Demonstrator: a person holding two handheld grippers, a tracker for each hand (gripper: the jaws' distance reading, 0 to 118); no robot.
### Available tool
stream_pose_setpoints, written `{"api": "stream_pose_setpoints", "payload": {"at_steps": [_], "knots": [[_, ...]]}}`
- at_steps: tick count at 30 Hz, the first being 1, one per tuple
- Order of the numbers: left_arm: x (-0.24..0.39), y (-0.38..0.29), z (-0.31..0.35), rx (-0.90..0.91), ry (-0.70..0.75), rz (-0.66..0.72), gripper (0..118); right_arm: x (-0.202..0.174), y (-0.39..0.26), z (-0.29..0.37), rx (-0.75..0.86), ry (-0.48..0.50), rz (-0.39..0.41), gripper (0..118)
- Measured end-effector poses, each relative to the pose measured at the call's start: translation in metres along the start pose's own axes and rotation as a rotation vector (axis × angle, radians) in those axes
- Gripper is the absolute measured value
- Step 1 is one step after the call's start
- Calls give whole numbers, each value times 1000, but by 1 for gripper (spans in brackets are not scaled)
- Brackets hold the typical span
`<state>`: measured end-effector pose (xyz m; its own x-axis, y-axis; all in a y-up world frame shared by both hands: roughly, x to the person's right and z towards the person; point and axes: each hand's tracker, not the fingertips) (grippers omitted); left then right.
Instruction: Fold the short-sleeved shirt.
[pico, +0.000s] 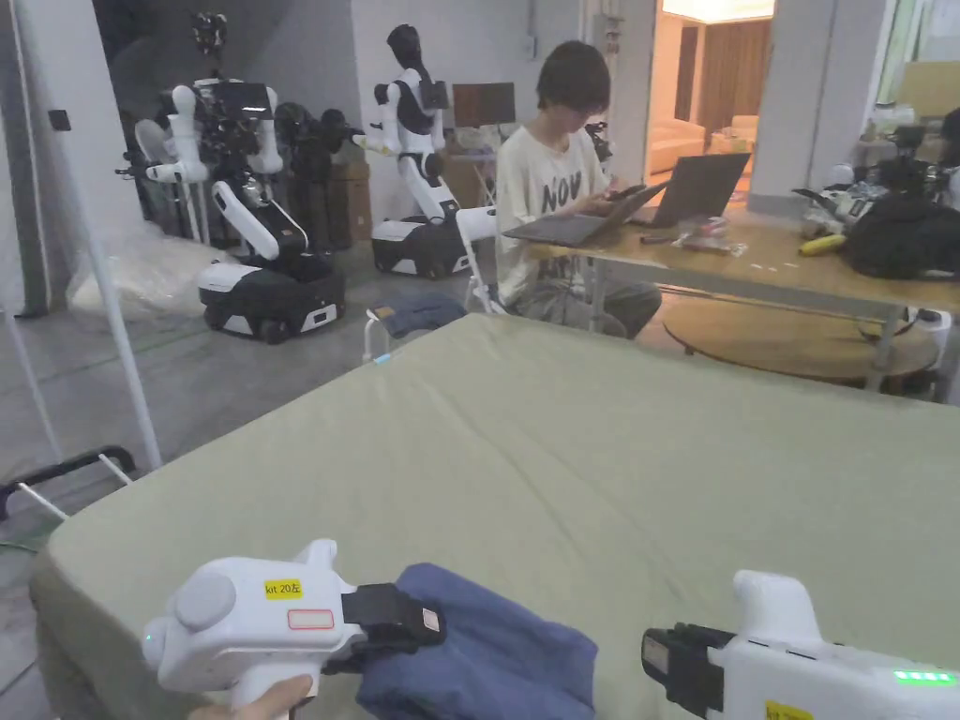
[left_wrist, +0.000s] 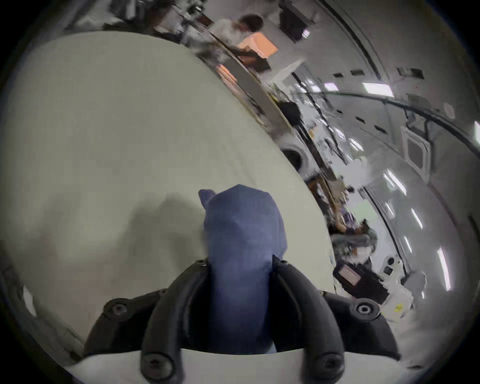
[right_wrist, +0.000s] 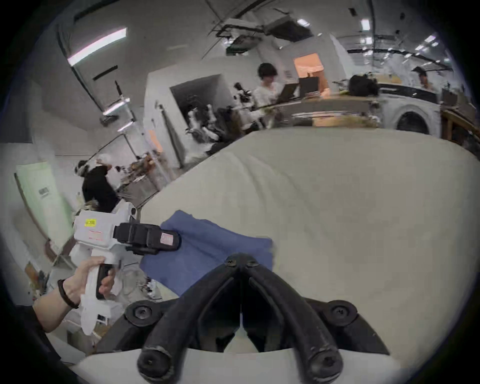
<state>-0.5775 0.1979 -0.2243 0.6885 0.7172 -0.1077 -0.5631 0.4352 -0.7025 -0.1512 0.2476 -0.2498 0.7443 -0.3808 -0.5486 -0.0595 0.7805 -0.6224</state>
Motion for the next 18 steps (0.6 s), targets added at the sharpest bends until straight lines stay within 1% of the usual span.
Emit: {"api": "stream_pose_setpoints", "payload": {"at_steps": [1,2,3,5,6,7,8,9,11,12,13,14,15,16,18], "knots": [[-10,9,3,27,24,-2,26,-4,3,-11,0,3,2,0],[-19,18,2,9,10,-10,26,-7,6,-20,-8,2,3,0],[-26,26,0,1,10,-2,26,-7,9,-27,-13,3,-4,0],[-25,30,-9,14,63,9,26,-3,12,-32,-13,19,-37,0],[-25,33,-10,30,125,-6,30,1,12,-30,-15,14,-48,0],[-23,39,-9,80,200,-57,41,5,13,-26,-16,2,-56,0],[-15,41,-8,94,262,-102,54,11,12,-18,-11,-14,-54,0],[-6,45,-4,128,354,-214,67,18,11,-6,4,-41,-33,0],[15,50,10,207,523,-366,69,30,11,19,44,-118,14,0],[37,44,26,254,545,-401,69,37,12,32,59,-148,26,0],[55,37,36,303,522,-435,69,43,13,46,89,-197,44,0],[76,29,45,341,468,-489,69,48,14,62,137,-263,63,0],[98,16,53,381,418,-538,69,50,14,81,182,-292,68,0],[112,10,62,450,388,-576,69,54,14,97,218,-301,70,0],[154,-17,71,523,268,-640,69,61,14,134,282,-325,90,0]]}}
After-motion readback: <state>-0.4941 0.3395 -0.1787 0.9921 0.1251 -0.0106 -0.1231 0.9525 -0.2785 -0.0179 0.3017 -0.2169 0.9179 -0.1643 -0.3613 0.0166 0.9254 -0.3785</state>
